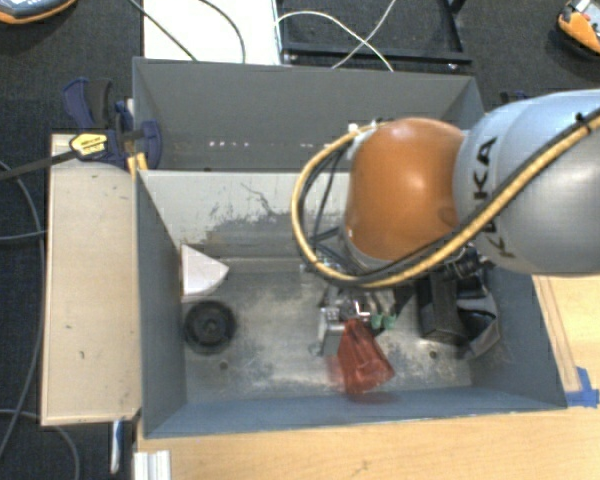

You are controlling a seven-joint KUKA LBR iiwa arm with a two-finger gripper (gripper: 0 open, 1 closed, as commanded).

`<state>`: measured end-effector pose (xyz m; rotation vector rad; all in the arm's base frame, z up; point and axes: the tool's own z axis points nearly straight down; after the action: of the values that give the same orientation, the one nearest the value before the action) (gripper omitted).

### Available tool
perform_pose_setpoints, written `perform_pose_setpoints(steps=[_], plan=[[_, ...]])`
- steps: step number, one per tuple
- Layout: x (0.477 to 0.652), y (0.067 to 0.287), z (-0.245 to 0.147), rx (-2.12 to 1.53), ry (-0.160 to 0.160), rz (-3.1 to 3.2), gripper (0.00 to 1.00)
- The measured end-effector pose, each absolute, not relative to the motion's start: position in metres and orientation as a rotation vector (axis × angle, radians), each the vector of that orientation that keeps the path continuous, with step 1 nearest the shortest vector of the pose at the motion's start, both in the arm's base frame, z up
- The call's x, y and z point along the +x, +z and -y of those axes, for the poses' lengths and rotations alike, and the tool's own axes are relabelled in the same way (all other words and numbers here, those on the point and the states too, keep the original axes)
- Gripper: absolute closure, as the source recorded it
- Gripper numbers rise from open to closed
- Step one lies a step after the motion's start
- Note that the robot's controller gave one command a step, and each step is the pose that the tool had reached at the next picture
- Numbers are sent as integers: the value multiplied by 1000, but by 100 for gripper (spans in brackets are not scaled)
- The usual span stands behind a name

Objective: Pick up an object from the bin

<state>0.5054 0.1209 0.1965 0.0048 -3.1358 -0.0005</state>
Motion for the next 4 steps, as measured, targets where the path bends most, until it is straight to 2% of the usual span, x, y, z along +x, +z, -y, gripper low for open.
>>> perform_pose_setpoints(steps=[1, 2, 3, 4], plan=[[507, 200, -120, -5, -2, 3144, 0], [548, 80, -16, 232, -5, 3130, 0], [530, 150, 5, 136, -2, 3149, 0], [590, 100, 39, 81, -5, 3141, 0]])
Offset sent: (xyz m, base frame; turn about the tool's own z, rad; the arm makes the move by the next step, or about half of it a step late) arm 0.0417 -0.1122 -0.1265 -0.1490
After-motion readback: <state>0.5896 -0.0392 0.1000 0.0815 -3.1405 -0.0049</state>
